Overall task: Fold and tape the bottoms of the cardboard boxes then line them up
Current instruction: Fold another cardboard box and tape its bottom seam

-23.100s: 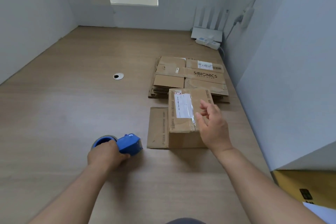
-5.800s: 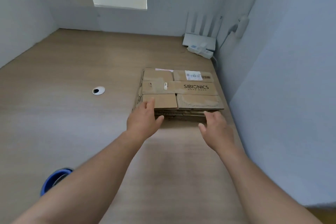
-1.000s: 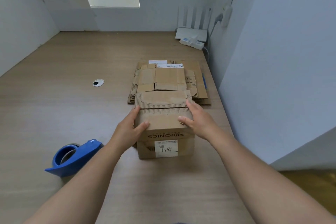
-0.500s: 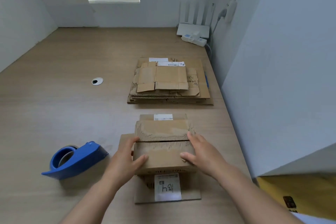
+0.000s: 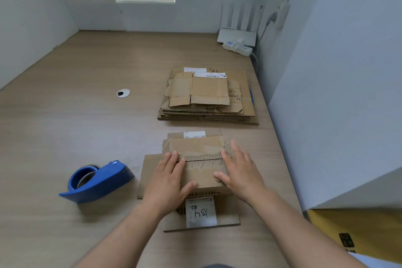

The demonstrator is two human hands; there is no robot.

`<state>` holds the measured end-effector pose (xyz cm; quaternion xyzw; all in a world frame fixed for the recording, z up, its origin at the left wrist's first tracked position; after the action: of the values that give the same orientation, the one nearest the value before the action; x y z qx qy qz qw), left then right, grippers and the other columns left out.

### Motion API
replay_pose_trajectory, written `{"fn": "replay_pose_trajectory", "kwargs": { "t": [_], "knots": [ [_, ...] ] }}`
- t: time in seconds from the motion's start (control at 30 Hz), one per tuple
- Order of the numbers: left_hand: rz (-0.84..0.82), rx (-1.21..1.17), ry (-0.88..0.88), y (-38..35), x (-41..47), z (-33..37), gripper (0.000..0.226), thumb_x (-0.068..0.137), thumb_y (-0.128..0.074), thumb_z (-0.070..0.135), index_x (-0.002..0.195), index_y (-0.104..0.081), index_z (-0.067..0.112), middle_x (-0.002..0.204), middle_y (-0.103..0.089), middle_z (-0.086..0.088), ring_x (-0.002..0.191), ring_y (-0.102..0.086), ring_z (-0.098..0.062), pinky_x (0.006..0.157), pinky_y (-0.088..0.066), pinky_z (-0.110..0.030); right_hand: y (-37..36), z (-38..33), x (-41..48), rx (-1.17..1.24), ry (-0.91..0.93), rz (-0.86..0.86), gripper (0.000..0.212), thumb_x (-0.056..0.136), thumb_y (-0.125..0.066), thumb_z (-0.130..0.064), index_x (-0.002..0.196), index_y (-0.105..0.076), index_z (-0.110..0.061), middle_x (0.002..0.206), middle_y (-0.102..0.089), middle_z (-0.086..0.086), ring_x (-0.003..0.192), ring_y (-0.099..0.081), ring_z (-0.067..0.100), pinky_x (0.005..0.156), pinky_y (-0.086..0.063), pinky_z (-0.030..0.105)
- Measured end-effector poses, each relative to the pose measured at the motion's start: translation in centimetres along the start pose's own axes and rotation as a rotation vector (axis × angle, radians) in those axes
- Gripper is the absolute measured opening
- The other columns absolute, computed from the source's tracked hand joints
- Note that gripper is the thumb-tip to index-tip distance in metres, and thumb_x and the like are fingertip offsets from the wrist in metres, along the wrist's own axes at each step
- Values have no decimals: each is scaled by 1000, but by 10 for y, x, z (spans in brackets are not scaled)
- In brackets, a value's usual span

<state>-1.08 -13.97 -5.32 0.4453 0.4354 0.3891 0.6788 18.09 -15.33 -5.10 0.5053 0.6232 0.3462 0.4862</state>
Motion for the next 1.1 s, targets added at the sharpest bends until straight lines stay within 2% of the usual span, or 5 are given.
{"fn": "replay_pose_trajectory", "kwargs": {
  "t": [0.2,0.47,0.73,0.87,1.1],
  "knots": [
    [7,-63,-42,8,-1,-4,75,93,-38,59,152,-14,19,161,0,0,147,3,-15,115,2,-27,-12,-33,2,-104,197,-68,87,77,0,-67,151,-19,-25,160,-5,-3,147,-1,18,118,-3,34],
    [375,-235,292,30,-40,-111,77,88,-59,46,149,-26,13,155,-26,-2,144,-19,-16,117,-17,-31,-10,-30,5,-126,163,-64,61,98,-32,-52,151,-17,-27,160,-5,-9,146,0,13,117,-3,30],
    [95,57,555,22,-38,-172,54,80,-60,57,115,-54,16,102,-60,3,92,-56,-17,69,-42,-27,-8,-37,6,-107,146,-67,60,97,-38,-50,150,-22,-26,159,-9,-8,146,-2,13,118,-6,32],
    [-72,48,598,24,-22,-180,43,76,-59,62,97,-53,25,85,-58,8,80,-55,-13,65,-40,-24,-11,-37,6,-97,135,-72,60,97,-38,-49,150,-23,-27,159,-9,-8,146,-3,13,119,-7,32],
    [-7,41,510,29,-8,-191,43,76,-59,66,77,-50,24,71,-56,9,69,-55,-11,54,-35,-24,-10,-38,4,-93,120,-79,60,96,-41,-49,150,-23,-28,159,-9,-8,146,-3,12,120,-11,36]
  ]
}}
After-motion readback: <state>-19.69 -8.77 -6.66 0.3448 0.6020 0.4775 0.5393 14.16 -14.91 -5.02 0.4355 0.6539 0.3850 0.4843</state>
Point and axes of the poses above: each hand's wrist, its own x-axis towards the middle knuckle, its own y-axis out of the back of the hand, z = x × y, the point moved 3 cm from there along x, towards the middle knuckle
